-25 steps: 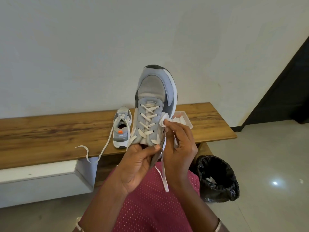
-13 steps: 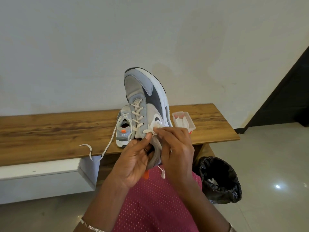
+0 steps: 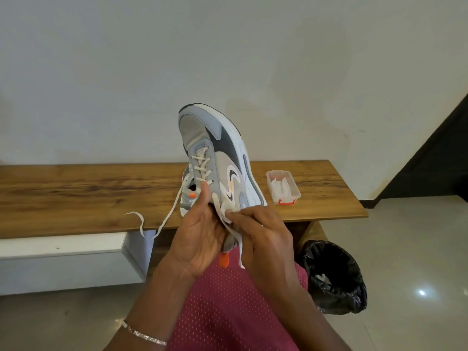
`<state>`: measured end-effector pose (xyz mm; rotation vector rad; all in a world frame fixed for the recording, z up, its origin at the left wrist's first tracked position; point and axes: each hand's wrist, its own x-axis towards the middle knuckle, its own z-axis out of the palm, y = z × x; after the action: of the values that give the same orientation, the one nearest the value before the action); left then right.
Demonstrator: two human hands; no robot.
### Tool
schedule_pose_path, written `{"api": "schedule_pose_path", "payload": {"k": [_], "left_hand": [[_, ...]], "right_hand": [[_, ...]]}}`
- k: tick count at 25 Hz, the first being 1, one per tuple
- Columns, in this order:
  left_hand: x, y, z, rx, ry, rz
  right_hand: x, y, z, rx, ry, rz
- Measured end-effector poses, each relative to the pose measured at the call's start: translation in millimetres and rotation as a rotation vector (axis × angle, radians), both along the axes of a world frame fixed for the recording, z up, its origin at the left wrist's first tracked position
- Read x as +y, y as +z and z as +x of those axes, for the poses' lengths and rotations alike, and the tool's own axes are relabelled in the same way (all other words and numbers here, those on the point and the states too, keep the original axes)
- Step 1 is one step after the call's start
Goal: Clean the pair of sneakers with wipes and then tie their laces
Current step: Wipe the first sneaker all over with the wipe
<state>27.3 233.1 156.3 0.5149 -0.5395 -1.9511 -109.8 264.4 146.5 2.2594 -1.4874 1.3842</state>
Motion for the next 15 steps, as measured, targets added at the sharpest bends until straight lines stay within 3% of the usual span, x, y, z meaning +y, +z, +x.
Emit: {"api": "schedule_pose_path", "payload": {"k": [6, 10, 15], "left_hand": [[8.0, 5.1, -8.4, 0.054, 0.000, 0.003], [9.2, 10.1, -3.3, 0.019, 0.092, 0.063], [11.0, 13.8, -6.9, -0.029, 0.079, 0.094]], "right_hand": [[-29.5, 32.0, 8.9, 0.000, -0.051, -0.033], [-7.5, 12.4, 9.0, 0.051, -0.049, -0.023], [-1.9, 3.7, 10.5, -0.021, -0.095, -0.081]]}}
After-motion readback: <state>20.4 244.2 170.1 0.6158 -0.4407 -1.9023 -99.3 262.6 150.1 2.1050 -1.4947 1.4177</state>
